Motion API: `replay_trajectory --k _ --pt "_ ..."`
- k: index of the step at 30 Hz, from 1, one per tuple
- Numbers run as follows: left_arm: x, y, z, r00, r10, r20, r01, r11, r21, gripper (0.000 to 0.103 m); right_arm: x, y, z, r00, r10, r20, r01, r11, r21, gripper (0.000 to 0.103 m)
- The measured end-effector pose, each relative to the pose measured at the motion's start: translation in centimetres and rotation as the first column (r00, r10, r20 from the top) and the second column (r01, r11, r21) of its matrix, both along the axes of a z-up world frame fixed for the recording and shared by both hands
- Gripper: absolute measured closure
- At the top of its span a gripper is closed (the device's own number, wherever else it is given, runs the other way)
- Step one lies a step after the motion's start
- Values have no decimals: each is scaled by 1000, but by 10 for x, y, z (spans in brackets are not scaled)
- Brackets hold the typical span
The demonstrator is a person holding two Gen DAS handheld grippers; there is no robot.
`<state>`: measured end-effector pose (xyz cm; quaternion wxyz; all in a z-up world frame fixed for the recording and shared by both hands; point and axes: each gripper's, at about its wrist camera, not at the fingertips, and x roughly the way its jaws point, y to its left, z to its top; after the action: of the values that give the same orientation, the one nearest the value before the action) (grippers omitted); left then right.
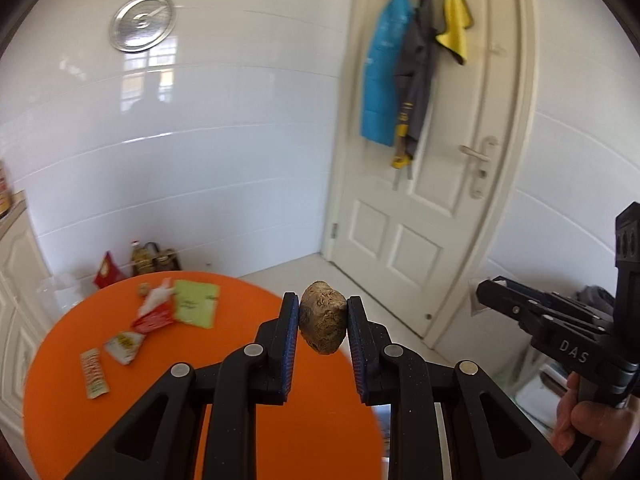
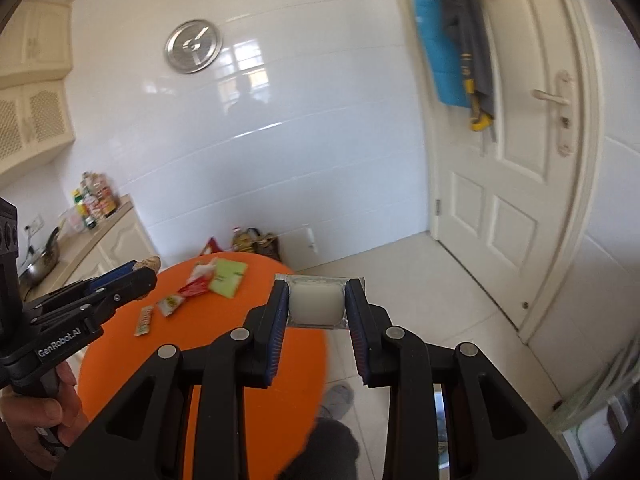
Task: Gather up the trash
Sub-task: 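Carry the box and lump over the white bin and open both tools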
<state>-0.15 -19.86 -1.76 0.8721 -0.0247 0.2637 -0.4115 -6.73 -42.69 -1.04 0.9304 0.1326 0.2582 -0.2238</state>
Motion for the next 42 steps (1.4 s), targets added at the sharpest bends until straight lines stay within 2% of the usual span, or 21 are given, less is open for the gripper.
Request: replay_trajectory --k 5,10,13,16,18,20,23,24,25,26,27,28,29,30,31,32,35,39,42 --pt "-12 -56 -11 987 -146 -61 147 989 4 83 -45 -44 -16 992 -119 -39 120 993 20 74" --pt "-29 -118 -31 955 -270 -124 278 959 52 83 -80 -88 -49 972 -214 -97 221 973 65 77" --pt "-40 -157 -48 927 -333 -172 353 930 99 83 -92 -113 -75 958 -252 -138 267 958 103 77" --pt "-40 -189 -67 909 -360 -211 394 906 151 83 -97 -143 -114 944 -263 -199 296 942 158 77" --pt "-40 -214 -87 892 -371 -257 425 881 206 83 -96 -162 -149 931 -258 -257 315 925 212 77" --pt "-43 -233 -105 866 -393 -308 472 847 245 83 -100 -173 -175 918 -258 -301 337 908 250 76" --pt "-49 -253 -126 846 -403 -350 508 809 296 82 -109 -180 -196 904 -280 -322 373 886 276 75" --pt "-53 -261 -133 837 -403 -370 521 794 313 78 -111 -183 -201 899 -289 -328 385 880 279 74" --pt "-52 -268 -136 836 -396 -379 522 786 331 69 -111 -185 -204 895 -296 -334 395 874 282 65" --pt "-53 -274 -140 841 -388 -377 518 780 352 60 -110 -189 -208 888 -303 -346 407 868 284 47" --pt "-57 -277 -143 850 -376 -368 506 776 377 46 -111 -191 -211 880 -315 -356 421 863 278 38" --pt "-53 -284 -143 856 -365 -367 498 774 391 36 -114 -196 -213 863 -341 -373 449 856 257 31" --pt "-55 -288 -143 859 -355 -370 491 776 396 31 -118 -201 -215 853 -359 -379 468 847 253 23" --pt "-54 -290 -142 862 -346 -371 484 779 398 21 -123 -203 -216 852 -367 -373 477 838 265 19" --pt "-48 -296 -138 869 -333 -365 471 784 405 16 -129 -206 -216 848 -383 -366 491 826 276 10" --pt "-40 -300 -133 876 -327 -355 460 788 409 15 -132 -208 -214 844 -395 -362 501 822 270 4" --pt "-28 -299 -125 891 -308 -335 433 799 418 14 -134 -209 -206 839 -410 -357 509 823 253 0" --pt "-7 -324 -99 910 -289 -296 394 824 407 13 -136 -202 -194 835 -426 -348 517 824 231 0" --pt "4 -311 -83 921 -281 -269 370 847 382 12 -133 -193 -181 843 -425 -329 507 831 227 0"
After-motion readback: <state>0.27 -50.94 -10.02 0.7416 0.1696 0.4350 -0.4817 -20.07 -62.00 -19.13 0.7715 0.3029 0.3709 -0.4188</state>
